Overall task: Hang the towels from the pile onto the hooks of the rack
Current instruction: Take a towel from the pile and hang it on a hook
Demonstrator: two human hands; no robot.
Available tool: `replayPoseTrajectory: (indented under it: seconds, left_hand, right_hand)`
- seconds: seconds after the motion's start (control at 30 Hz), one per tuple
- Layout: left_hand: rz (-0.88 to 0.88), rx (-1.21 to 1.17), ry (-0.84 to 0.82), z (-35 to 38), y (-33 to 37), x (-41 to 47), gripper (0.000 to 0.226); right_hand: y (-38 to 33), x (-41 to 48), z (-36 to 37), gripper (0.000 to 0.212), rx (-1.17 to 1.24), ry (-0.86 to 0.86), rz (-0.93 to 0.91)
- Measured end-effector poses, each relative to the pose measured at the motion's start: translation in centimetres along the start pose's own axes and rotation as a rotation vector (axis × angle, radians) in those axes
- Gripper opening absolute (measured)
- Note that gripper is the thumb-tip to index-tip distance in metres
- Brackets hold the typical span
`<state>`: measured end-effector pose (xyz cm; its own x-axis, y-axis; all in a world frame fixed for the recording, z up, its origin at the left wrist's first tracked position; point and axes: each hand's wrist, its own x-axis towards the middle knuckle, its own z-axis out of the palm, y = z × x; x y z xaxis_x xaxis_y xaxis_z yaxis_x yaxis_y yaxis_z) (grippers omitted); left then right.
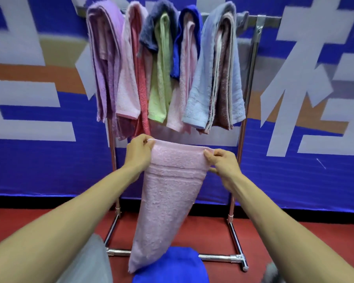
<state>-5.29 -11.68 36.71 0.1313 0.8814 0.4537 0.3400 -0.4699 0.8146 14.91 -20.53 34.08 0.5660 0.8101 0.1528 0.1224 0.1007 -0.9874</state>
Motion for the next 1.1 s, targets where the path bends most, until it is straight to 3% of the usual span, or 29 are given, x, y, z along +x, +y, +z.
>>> replayPoseTrajectory:
  seconds: [0.17, 0.43, 0.67, 0.77, 0.87, 0.93, 1.03, 1.1]
  left_hand:
    - [0.117, 0.154, 0.027, -2.5, 5.3, 3.1, 0.02]
    - [0.243, 0.199, -0.059, -7.6, 15.2, 6.3, 0.016]
    - [0.39, 0.022, 0.208, -11.0, 22.5, 6.5, 0.018]
    - [0.431, 0.155, 0.146, -11.6, 23.1, 6.3, 0.021]
    - [0.336, 0.128, 0.047, -11.2, 22.2, 5.9, 0.031]
    - [0.224, 0.006, -0.059, -10.4, 21.6, 5.7, 0.028]
    - [0.065, -0.188, -0.156, -9.2, 21.3, 5.4, 0.024]
    - [-0.023, -0.297, -0.179, -8.7, 21.3, 5.0, 0.016]
  right_hand:
    - [-6.9, 1.1, 1.3, 0.03, -0.151, 0.084, -0.15]
    - [-18.5, -0.2, 0.3, 0.02, -0.148, 0.293, -0.321]
    - [-26.8, -2.2, -0.8, 0.022, -0.117, 0.37, -0.574]
    - [-27.7, -2.7, -1.5, 0.021, -0.193, 0.394, -0.532]
    - [-26.9, -2.5, -2.0, 0.023, -0.202, 0.412, -0.425]
    - [-26.4, -2.2, -2.0, 0.027, -0.217, 0.411, -0.343]
    - [-25.7, -1.8, -2.4, 0.013, -0.2, 0.412, -0.236]
    - [-25.1, -1.7, -2.5, 0.021, -0.151, 0.39, -0.191]
